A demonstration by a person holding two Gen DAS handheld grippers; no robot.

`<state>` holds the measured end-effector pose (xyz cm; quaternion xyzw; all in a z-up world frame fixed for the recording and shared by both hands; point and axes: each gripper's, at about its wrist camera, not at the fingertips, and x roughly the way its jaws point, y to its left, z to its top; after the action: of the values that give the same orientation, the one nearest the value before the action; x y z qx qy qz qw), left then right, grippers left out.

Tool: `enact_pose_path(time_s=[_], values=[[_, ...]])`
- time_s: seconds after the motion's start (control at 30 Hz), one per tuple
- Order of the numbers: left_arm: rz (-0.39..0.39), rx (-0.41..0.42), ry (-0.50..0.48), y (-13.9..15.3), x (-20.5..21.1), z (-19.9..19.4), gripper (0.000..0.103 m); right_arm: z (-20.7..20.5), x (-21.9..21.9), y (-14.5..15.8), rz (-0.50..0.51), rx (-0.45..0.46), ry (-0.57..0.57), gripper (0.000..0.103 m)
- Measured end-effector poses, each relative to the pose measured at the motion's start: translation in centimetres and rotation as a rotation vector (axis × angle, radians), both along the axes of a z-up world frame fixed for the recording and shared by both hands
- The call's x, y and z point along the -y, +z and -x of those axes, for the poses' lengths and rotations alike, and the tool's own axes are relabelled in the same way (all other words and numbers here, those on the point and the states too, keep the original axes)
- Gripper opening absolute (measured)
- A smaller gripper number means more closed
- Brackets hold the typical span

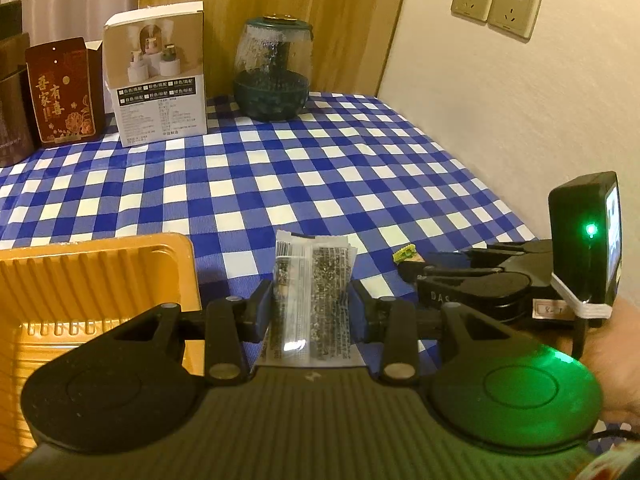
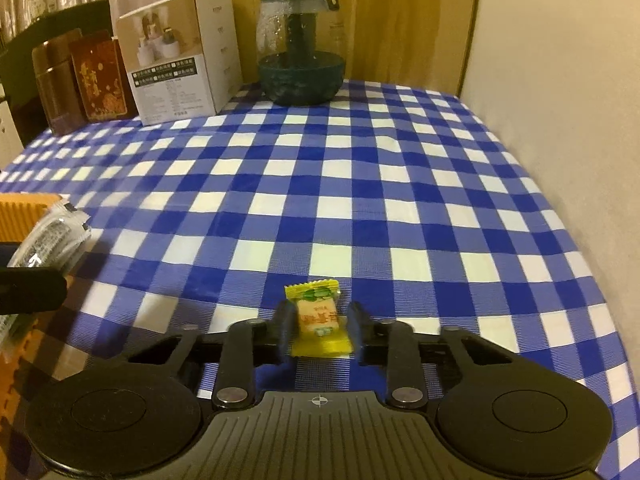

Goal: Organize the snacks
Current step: 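Grasp the yellow-green candy with the right tool while the left tool holds the seaweed packet, then carry the seaweed packet and yellow-green candy over the orange tray with both tools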

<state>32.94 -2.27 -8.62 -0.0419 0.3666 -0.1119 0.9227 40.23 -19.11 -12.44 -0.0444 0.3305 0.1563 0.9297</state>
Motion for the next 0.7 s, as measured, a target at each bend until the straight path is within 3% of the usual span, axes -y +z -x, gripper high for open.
enact_pose_path(time_s=[0.3, 0.7], values=[[0.006, 0.005, -0.005, 0.5, 0.2, 0.7, 0.036, 1.5, 0.2, 1.0, -0.021, -0.022, -0.021, 0.023], [0.005, 0.021, -0.032, 1.5, 1.3, 3.5, 0.036, 7.2, 1.7, 3.6, -0.081, -0.054, -0.105, 0.023]])
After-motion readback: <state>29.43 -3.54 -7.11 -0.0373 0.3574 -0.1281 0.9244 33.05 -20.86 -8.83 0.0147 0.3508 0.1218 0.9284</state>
